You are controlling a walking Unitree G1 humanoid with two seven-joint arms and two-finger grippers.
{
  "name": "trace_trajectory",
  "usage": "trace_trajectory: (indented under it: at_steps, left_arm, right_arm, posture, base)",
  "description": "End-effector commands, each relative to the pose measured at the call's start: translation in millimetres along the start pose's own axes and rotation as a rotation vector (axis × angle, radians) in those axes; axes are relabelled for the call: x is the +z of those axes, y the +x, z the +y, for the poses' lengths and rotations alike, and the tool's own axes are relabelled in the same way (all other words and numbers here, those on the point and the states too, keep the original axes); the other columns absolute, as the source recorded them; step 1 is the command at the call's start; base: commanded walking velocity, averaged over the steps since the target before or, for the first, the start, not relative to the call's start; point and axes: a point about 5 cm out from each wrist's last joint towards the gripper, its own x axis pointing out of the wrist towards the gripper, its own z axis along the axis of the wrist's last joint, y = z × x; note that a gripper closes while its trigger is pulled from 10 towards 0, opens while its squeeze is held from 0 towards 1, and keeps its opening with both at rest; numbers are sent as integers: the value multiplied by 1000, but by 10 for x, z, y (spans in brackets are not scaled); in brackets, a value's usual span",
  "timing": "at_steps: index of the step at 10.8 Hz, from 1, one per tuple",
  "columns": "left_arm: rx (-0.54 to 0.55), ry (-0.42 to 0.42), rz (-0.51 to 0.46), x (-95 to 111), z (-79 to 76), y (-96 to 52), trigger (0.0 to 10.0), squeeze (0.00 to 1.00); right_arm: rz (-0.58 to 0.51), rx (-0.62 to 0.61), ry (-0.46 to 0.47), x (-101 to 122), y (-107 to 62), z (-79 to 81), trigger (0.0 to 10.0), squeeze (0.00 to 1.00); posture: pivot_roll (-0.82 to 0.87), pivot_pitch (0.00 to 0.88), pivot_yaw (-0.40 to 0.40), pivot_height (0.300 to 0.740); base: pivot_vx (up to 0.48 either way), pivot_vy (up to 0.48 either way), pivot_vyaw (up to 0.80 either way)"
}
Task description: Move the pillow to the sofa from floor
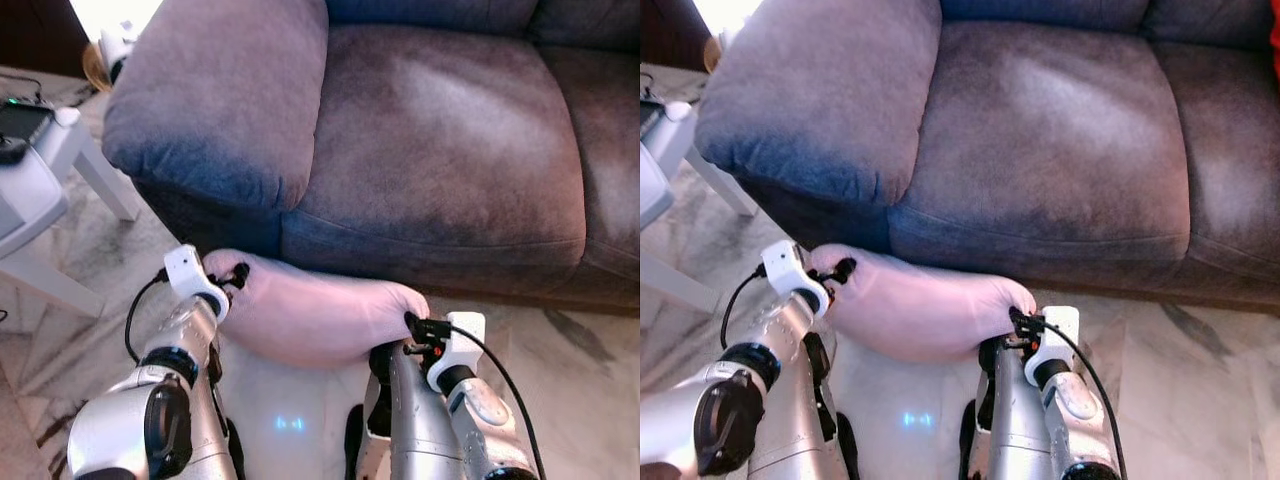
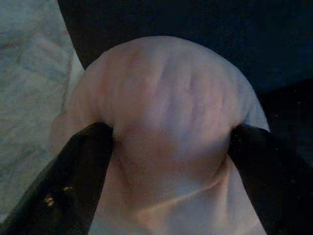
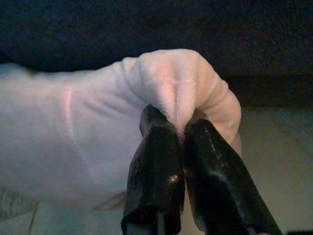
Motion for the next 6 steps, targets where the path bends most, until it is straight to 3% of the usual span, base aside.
trace_trajectory:
  at_steps: [1, 6]
  left_arm:
    - [31, 23, 38, -117, 38, -18, 0, 0]
    - [55, 28, 34, -132, 74, -28, 0, 0]
  right_arm:
    - [15, -108, 13, -56, -170, -264, 10000, 0]
    - [21, -100, 11, -16, -153, -237, 10000, 0]
  posture:
    - [-86, 355, -163, 494]
    - [-77, 347, -166, 494]
  base:
    - [0, 0, 0]
    - [0, 0, 0]
